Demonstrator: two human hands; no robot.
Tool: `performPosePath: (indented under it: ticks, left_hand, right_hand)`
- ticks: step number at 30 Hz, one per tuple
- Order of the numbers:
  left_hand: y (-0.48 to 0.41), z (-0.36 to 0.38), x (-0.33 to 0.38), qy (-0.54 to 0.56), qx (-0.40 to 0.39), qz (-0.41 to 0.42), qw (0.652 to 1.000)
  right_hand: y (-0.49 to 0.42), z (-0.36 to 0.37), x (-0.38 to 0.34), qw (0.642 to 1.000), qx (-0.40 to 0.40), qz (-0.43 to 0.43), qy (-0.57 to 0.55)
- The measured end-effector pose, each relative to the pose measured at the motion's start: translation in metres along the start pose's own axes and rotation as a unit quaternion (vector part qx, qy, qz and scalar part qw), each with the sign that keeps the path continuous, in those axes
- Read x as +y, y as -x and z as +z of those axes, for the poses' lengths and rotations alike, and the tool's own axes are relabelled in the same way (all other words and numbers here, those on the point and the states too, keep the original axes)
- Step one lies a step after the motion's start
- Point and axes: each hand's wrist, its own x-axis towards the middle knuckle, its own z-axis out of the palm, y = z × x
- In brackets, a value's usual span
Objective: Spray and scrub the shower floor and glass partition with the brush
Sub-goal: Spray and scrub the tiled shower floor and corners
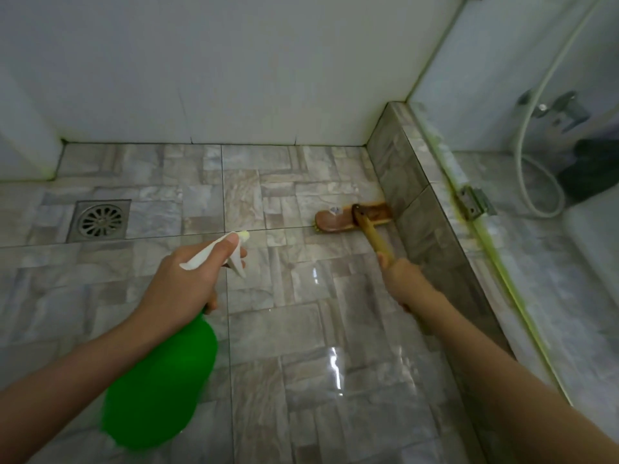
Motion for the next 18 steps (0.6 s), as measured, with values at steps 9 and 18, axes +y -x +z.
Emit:
performPosePath:
  ticks: [9,18]
  left_hand:
    - [-0.013,-0.017,-0.003,0.028,0.056,-0.021,0.998]
    - [-0.026,-0.022,-0.003,0.044,0.089,-0.013,0.995]
  right_hand:
    - [-0.097,-0.043,-0.059,0.999,0.010,-0.015,0.031]
    - [-0.110,-0.038,-0.078,0.999,0.015,-0.008,0.034]
